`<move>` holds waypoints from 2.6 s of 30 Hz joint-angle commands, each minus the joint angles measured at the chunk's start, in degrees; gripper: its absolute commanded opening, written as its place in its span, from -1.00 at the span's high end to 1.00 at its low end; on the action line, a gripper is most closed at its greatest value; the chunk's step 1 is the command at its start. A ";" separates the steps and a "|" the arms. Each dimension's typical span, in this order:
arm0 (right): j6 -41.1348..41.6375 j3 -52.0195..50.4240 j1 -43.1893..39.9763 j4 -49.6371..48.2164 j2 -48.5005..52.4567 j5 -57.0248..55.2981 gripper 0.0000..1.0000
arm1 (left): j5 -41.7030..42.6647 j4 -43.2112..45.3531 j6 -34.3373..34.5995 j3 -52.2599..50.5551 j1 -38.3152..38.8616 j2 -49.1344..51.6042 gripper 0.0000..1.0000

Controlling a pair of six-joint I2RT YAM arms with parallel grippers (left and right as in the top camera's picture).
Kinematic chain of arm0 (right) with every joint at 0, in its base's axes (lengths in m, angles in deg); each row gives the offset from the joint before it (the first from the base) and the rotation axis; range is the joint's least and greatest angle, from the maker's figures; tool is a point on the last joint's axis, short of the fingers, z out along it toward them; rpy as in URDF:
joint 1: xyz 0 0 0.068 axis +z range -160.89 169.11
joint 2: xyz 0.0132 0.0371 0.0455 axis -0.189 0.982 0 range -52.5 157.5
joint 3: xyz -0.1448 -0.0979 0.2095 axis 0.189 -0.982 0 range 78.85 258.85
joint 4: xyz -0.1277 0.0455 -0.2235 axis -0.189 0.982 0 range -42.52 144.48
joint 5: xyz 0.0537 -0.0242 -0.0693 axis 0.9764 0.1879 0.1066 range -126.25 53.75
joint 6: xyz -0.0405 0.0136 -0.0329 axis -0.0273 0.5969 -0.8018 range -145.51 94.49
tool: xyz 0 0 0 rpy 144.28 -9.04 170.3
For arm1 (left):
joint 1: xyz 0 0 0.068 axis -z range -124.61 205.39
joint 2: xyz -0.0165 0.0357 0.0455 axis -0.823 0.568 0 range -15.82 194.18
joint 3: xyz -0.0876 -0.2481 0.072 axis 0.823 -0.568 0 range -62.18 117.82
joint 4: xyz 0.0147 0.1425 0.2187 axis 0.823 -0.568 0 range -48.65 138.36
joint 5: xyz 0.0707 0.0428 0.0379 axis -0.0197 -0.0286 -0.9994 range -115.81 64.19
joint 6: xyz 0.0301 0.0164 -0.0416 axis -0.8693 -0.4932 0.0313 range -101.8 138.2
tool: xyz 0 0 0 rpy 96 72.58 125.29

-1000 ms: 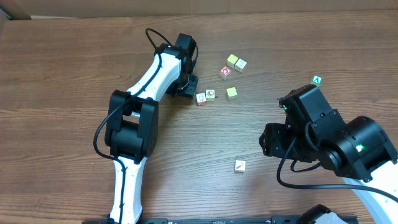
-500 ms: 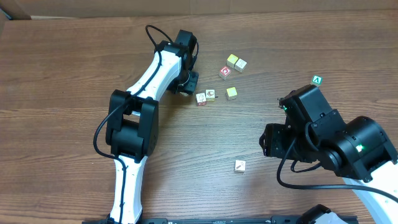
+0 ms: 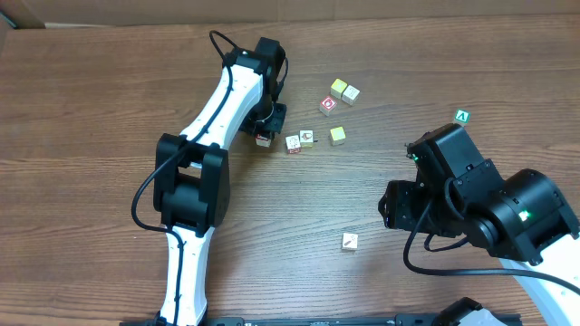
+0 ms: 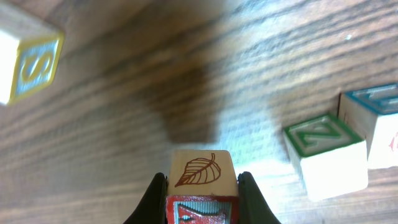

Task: Flip 5 blocks
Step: 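Carry the red Y block forward and place it beside the 4 block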

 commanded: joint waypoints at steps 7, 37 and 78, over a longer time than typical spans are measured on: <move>-0.28 1.36 -0.24 1.55 -0.68 -0.11 -0.03 | 3.52 -2.80 6.80 -5.27 1.62 -11.78 0.91; -0.50 1.36 -0.22 4.20 -0.70 -0.52 -0.03 | 11.61 45.51 29.40 -65.51 27.54 -37.44 0.92; -0.48 1.36 -0.22 5.40 -0.70 -0.50 -0.03 | 12.52 48.59 36.72 -65.46 30.88 -35.98 0.30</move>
